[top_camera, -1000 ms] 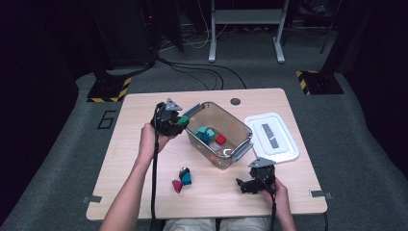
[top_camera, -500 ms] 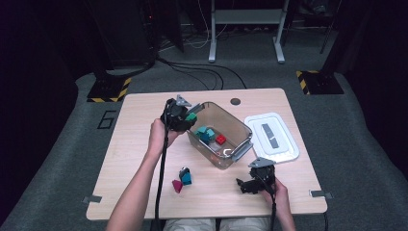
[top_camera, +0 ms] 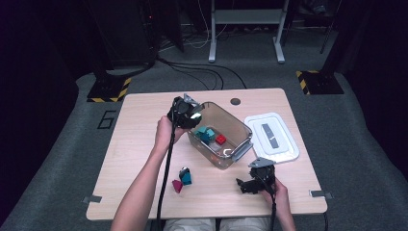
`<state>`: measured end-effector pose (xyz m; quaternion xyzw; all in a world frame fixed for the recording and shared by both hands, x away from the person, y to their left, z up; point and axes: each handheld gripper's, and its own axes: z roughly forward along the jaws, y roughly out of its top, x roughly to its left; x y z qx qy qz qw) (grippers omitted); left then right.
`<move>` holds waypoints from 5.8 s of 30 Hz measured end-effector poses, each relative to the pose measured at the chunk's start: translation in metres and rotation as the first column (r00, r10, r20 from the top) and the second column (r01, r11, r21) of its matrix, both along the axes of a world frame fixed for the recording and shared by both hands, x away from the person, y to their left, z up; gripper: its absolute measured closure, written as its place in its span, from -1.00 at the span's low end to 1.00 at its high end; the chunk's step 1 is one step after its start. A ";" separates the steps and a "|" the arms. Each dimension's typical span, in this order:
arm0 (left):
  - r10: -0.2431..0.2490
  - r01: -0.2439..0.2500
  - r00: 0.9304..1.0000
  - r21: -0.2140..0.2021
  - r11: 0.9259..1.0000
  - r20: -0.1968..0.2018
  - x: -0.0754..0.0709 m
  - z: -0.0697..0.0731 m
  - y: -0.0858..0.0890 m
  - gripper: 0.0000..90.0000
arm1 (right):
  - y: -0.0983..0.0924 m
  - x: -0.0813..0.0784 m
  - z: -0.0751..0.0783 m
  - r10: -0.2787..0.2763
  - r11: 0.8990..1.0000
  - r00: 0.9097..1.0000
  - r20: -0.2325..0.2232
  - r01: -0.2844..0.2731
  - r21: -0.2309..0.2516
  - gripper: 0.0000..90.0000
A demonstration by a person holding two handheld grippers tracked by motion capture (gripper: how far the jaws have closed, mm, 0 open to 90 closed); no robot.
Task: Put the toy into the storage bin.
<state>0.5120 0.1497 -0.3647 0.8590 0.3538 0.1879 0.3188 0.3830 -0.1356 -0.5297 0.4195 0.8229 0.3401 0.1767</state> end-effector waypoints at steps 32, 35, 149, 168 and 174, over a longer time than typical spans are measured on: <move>0.069 -0.069 0.997 -0.022 0.997 -0.038 -0.021 -0.003 0.023 -0.70 | 0.000 0.000 0.000 -0.002 1.000 1.000 0.000 0.002 0.000 -1.00; 0.071 -0.072 0.997 -0.029 0.997 -0.030 -0.025 -0.002 0.027 -0.73 | 0.000 0.000 0.000 -0.002 1.000 1.000 0.000 0.002 0.000 -1.00; 0.017 -0.017 0.985 -0.003 1.000 -0.171 -0.093 -0.114 0.076 0.47 | 0.000 0.000 0.000 -0.004 1.000 1.000 -0.002 0.004 0.003 -1.00; 0.030 -0.031 0.993 -0.007 1.000 -0.118 -0.087 -0.086 0.079 0.47 | 0.000 0.000 0.000 -0.004 1.000 1.000 -0.003 0.004 0.003 -1.00; 0.026 -0.027 0.995 -0.004 1.000 -0.101 -0.085 -0.074 0.079 0.47 | 0.000 0.000 0.000 -0.004 1.000 1.000 -0.003 0.004 0.003 -1.00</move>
